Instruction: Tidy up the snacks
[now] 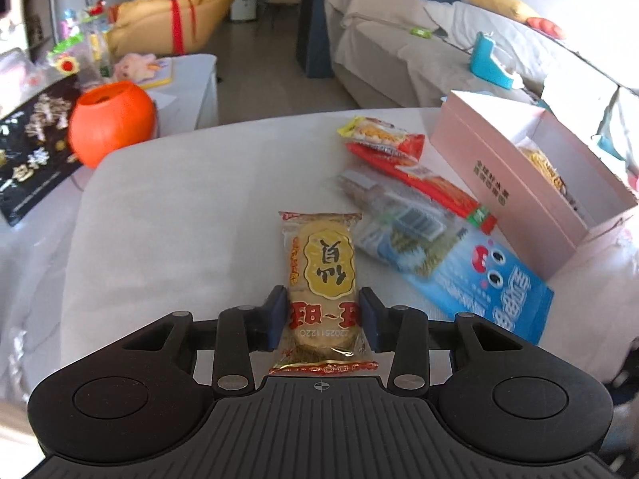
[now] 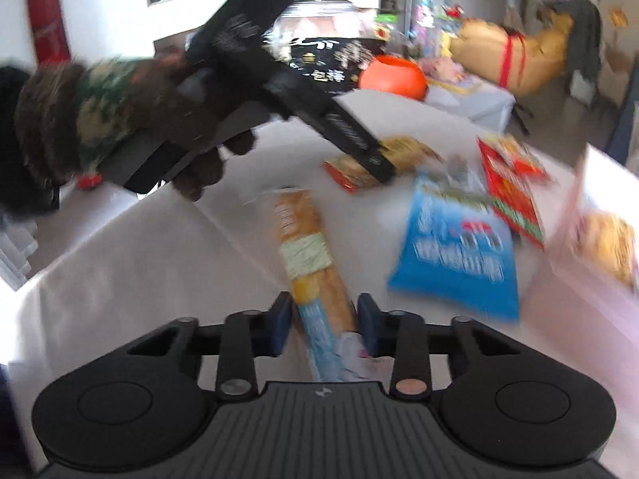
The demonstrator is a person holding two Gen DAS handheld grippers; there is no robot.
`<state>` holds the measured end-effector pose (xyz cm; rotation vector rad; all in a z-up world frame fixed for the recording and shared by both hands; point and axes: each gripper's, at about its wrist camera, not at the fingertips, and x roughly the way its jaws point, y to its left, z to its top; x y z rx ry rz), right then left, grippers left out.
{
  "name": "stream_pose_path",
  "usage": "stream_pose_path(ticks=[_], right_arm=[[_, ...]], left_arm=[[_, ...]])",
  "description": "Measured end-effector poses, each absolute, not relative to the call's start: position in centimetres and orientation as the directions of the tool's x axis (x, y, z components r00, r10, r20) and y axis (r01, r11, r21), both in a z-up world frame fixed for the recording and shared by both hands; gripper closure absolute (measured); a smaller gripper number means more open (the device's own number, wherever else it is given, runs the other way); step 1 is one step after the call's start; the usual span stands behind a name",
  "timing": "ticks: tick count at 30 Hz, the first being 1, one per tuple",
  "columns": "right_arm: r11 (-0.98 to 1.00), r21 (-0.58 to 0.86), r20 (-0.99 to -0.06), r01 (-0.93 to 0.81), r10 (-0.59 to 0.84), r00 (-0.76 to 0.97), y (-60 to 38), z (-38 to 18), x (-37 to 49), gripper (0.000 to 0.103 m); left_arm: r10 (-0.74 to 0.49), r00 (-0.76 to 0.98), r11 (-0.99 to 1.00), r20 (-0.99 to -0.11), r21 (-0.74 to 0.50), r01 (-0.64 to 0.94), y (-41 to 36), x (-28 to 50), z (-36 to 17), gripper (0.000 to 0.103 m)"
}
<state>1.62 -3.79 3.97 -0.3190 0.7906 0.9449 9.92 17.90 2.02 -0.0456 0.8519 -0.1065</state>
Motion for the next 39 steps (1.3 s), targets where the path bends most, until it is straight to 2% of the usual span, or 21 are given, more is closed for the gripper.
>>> stream_pose_path(ticks=[7,9,12,15,17,24,26,29,31,35,39], right_arm=[[0.716,0.131,-0.701,-0.686,0.556,0.447,-12.1,4.2,0.5,0.073],[0.767,0.11,-0.698,-0.632,0.513,0.5,-14.3,4.0,0.1,0.073],[0.793,0.151,-0.685,-0.59,0.514,0.516,-16.3,3.9,0.9,0.073],[0.806,0.142,-0.675,-0.575,0.503,0.539,-16.6,3.6,0.9,0.058],[0.818,0.121,-0.68,-0.562,0.481,0.554,-16.2,3.2,1.1,0.045],[0.847,0.099,-0.684,-0.523,0.439,0.583,-14.8,1.8,1.7,0.03],[0.837,0.102,-0.679,-0.537,0.453,0.577,-14.8,1.6,1.5,0.022],[0.819,0.002,-0.683,-0.574,0.42,0.598,-13.7,1.1,0.6,0.014],[0.841,0.006,-0.69,-0.541,0.395,0.606,-13.8,1.0,0.7,0.007],[0.827,0.032,-0.707,-0.562,0.416,0.572,-14.0,1.0,1.1,0.0],[0.811,0.021,-0.719,-0.585,0.419,0.554,-13.9,1.1,1.0,0.0]], left_arm=[[-0.096,0.68,0.983,-0.727,-0.177,-0.05,17.8,4.9,2.0,0.059],[-0.103,0.681,0.977,-0.725,-0.202,-0.067,17.6,3.3,2.1,0.059],[-0.132,0.675,0.972,-0.726,-0.229,-0.056,16.6,1.3,2.2,0.059],[-0.201,0.654,0.963,-0.73,-0.27,-0.006,14.6,-0.1,2.2,0.059],[-0.242,0.642,0.956,-0.728,-0.29,0.032,12.7,-0.8,2.2,0.059],[-0.213,0.637,0.976,-0.741,-0.183,0.114,7.3,-1.0,2.3,0.056],[-0.213,0.637,0.977,-0.741,-0.169,0.129,6.6,-0.7,2.2,0.053],[-0.215,0.644,0.976,-0.734,-0.175,0.127,6.1,-0.4,1.9,0.05],[-0.226,0.656,0.973,-0.72,-0.201,0.114,6.1,-0.2,1.6,0.05],[-0.233,0.665,0.969,-0.71,-0.229,0.095,6.4,-0.1,1.6,0.05],[-0.23,0.673,0.969,-0.703,-0.233,0.088,6.3,-0.2,1.5,0.05]])
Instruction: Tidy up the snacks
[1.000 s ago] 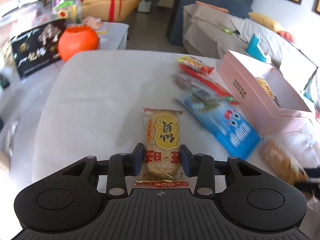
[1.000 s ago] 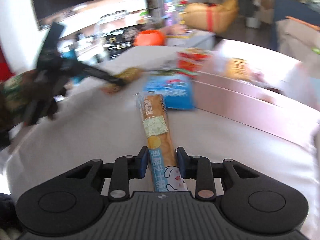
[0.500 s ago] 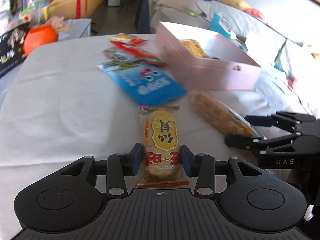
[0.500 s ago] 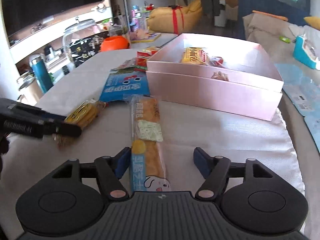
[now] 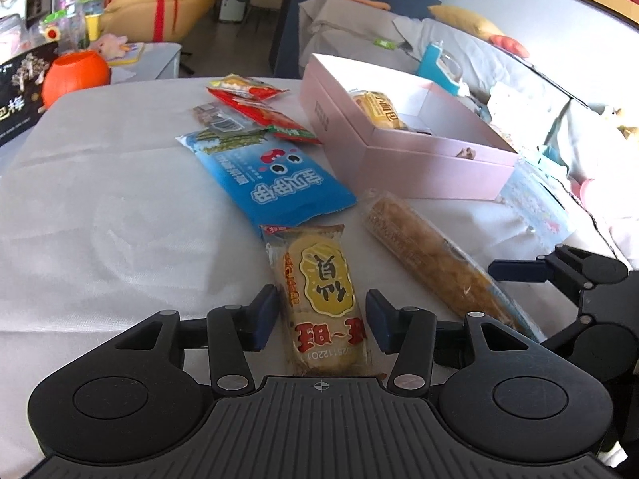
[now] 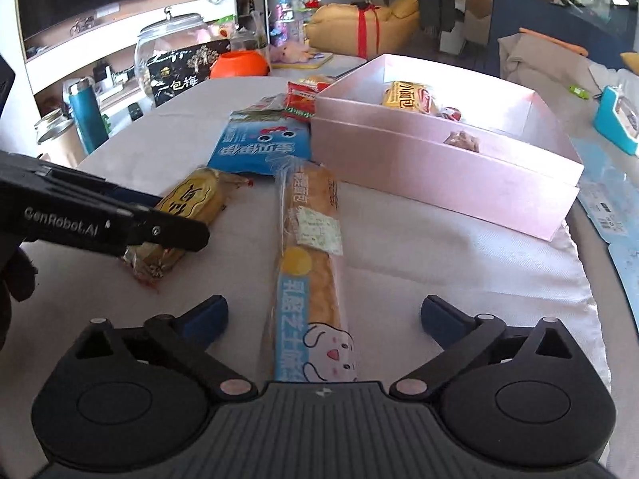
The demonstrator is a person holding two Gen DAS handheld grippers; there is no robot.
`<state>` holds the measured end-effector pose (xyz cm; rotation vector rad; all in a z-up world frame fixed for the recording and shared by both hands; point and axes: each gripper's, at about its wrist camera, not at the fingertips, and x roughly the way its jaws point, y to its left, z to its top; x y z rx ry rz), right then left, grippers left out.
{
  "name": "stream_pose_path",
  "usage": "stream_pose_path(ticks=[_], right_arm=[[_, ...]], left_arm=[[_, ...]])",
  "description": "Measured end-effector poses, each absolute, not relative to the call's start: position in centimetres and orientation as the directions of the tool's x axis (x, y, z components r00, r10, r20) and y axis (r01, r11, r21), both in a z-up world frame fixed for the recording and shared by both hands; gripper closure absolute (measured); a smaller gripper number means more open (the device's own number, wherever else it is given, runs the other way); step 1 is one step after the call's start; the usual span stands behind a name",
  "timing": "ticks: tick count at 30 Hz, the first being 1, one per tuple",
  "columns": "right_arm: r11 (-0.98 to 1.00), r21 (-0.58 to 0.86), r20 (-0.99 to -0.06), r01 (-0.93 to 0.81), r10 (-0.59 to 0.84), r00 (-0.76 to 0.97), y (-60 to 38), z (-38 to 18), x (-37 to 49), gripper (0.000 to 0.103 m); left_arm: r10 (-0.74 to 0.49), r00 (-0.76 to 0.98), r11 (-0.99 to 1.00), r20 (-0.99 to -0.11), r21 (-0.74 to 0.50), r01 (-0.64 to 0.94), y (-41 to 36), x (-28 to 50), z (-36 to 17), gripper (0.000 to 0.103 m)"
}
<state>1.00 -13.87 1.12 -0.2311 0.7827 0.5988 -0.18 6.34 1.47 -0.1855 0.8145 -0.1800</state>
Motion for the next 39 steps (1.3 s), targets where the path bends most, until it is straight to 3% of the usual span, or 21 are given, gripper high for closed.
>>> stream_pose_path(ticks=[3,4,7,23,36,39], right_arm=[[0.819,0.073,-0.727,-0.569,0.434,0.532,-14.3,1.7,1.8,0.003],[0.83,0.103,-0.717,-0.548,0.444,0.537,-14.7,2.0,2.1,0.01],[0.863,0.185,-0.688,-0.47,0.456,0.565,-16.0,2.7,3.4,0.012],[0.957,0.016,-0.645,-0.29,0.231,0.728,-19.9,3.7,4.1,0.012],[0.889,-0.001,-0.591,-0.458,0.369,0.717,-16.7,5.7,2.1,0.012],[0.868,-0.02,-0.625,-0.495,0.376,0.684,-15.0,4.5,2.7,0.02]], left_arm=[[-0.222,0.677,0.972,-0.701,-0.217,0.094,6.1,-0.3,1.5,0.05],[-0.221,0.678,0.972,-0.701,-0.213,0.096,6.1,-0.3,1.5,0.05],[-0.219,0.676,0.973,-0.704,-0.209,0.098,6.0,-0.3,1.5,0.05],[-0.156,0.658,0.988,-0.736,-0.119,0.102,4.5,-0.5,1.7,0.05],[-0.137,0.674,0.99,-0.726,-0.087,0.108,4.0,-0.9,1.4,0.049],[-0.143,0.676,0.99,-0.723,-0.091,0.112,4.1,-0.9,1.4,0.049]])
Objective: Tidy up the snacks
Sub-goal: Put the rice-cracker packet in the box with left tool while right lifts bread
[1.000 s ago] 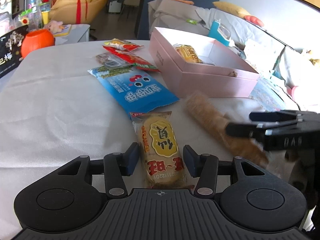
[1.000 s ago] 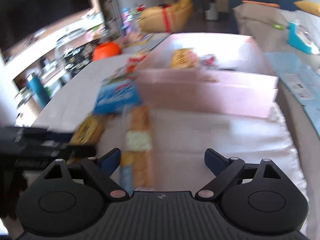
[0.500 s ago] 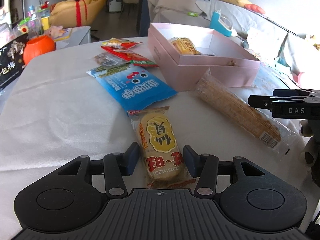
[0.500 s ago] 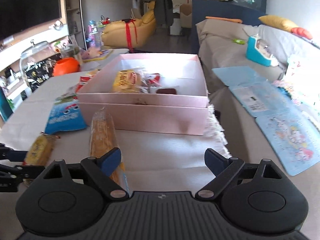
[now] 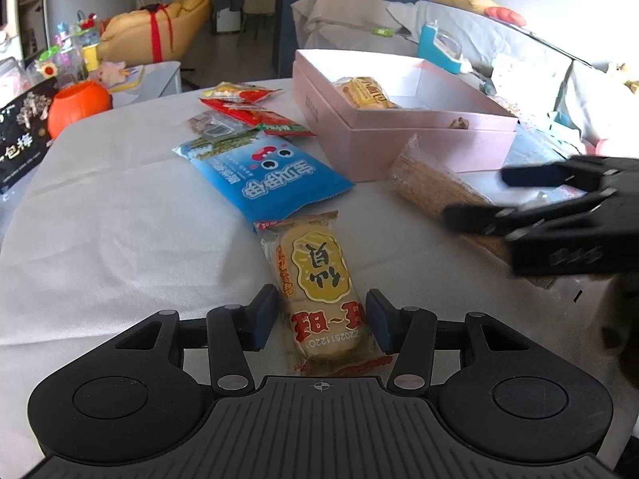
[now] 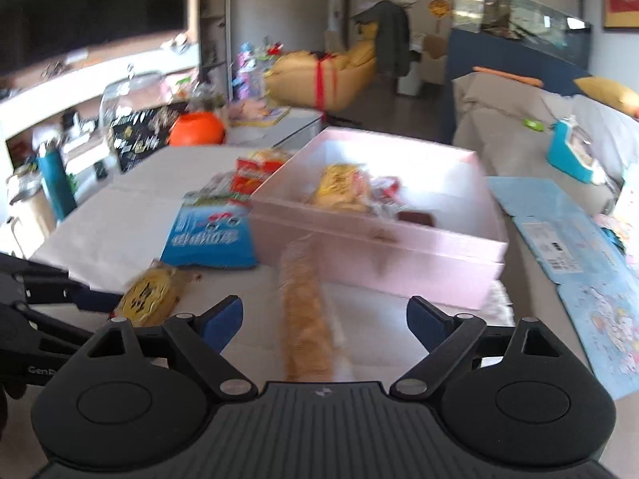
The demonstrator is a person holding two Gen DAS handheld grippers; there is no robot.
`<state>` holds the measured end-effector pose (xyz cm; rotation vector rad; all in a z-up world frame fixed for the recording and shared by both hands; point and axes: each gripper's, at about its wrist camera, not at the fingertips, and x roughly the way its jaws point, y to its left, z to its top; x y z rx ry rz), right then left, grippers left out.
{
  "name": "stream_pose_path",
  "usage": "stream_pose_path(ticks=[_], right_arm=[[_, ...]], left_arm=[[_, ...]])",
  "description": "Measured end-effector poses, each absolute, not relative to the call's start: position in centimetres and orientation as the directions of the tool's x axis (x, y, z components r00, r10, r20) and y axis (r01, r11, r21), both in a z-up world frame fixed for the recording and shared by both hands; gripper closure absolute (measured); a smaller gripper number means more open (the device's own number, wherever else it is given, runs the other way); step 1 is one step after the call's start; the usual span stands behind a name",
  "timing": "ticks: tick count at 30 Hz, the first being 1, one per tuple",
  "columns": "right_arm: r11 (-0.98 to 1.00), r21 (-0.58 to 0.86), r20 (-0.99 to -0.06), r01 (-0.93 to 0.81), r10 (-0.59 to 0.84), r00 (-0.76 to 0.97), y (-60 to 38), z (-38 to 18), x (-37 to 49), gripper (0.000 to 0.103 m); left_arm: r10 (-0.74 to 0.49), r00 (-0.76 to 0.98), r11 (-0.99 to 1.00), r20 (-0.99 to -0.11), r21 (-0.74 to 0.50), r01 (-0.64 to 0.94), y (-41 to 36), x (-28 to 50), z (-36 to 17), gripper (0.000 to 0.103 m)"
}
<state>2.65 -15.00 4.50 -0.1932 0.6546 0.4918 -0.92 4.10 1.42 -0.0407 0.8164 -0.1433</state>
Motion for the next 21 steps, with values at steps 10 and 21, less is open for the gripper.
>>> stream_pose_path(ticks=[10,21], right_arm=[[0.851,-0.021,-0.671,-0.525,0.377,0.639,-15.1,4.1,2.2,0.07],[0.868,0.069,-0.518,-0.492,0.452,0.726,-20.4,9.0,-0.3,0.071]], left_arm=[[-0.22,0.672,0.969,-0.707,-0.235,0.07,6.1,-0.7,1.6,0.051],[-0.248,0.761,0.961,-0.6,-0.254,0.113,4.9,-0.3,8.7,0.062]])
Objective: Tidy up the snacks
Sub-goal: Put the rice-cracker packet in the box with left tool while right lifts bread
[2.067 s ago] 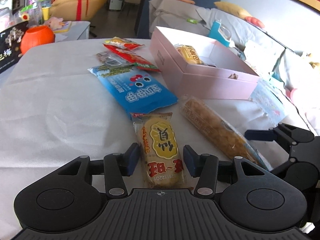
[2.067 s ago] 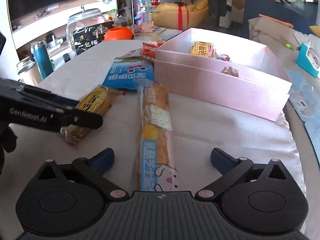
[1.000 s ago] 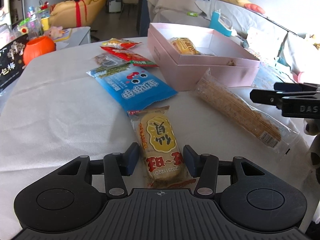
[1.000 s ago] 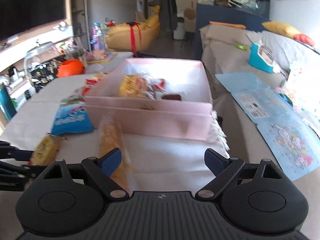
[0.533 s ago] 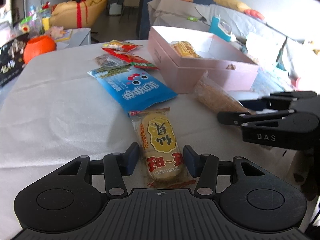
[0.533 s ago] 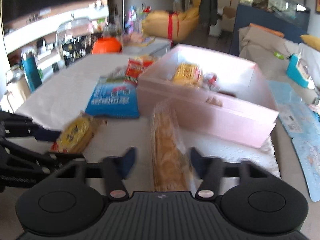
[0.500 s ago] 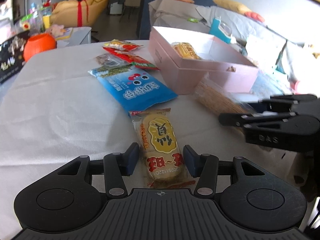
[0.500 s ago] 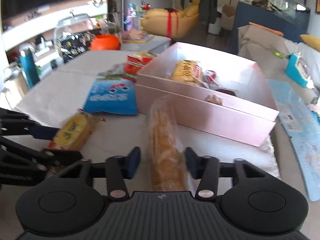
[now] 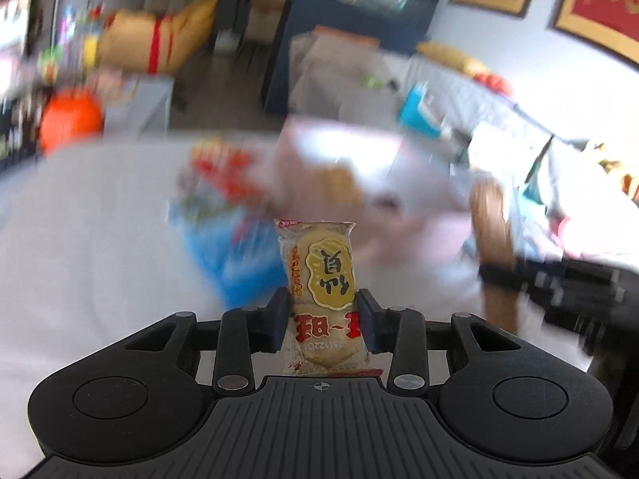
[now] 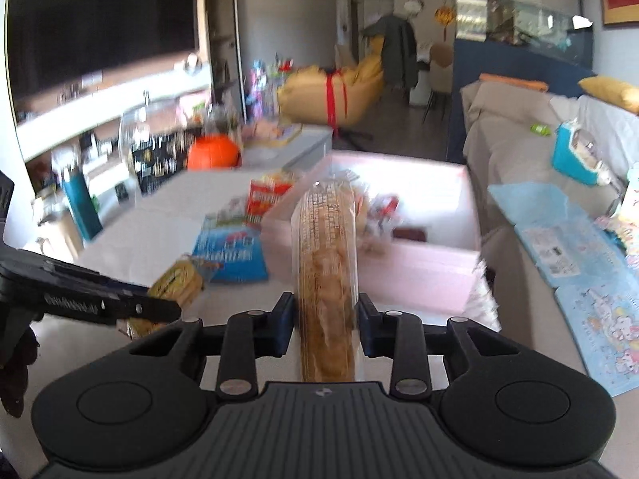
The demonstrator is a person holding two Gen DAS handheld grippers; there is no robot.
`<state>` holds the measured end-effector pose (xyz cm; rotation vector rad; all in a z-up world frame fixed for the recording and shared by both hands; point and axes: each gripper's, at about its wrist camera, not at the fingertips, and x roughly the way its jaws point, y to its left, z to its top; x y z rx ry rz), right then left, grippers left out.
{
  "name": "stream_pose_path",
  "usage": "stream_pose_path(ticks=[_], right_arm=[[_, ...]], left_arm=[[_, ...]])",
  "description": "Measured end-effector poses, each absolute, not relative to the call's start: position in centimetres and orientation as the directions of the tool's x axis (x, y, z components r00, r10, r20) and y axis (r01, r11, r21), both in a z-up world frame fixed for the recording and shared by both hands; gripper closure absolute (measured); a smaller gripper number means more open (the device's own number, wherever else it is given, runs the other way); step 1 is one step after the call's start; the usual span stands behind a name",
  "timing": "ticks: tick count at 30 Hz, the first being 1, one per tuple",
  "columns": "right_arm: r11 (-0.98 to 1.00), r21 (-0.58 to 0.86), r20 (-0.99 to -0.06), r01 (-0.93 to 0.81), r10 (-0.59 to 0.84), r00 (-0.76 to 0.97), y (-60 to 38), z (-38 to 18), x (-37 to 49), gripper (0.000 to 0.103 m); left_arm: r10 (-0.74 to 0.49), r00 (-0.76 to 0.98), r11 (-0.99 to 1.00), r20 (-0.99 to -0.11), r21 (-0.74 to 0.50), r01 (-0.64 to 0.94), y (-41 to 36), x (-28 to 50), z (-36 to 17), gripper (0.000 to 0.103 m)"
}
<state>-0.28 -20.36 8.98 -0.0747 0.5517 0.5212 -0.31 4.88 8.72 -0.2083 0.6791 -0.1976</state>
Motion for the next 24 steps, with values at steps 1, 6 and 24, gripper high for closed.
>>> stream_pose_path(ticks=[1,6,24], right_arm=[[0.869,0.077,-0.5,-0.488,0.457,0.736,-20.7,9.2,-0.6,0.071],[0.866,0.125,-0.434,-0.484,0.486,0.759,-22.1,9.6,-1.7,0.071],[0.82,0.182,-0.446,-0.543,0.561,0.697,-22.4,8.4,-0.2,0.076]], left_arm=[[-0.251,0.776,0.96,-0.579,-0.249,0.125,4.5,0.2,10.0,0.062],[-0.322,0.841,0.931,-0.434,-0.306,0.198,2.4,5.4,15.2,0.058],[-0.171,0.756,0.938,-0.632,-0.339,-0.071,5.8,5.2,6.0,0.058]])
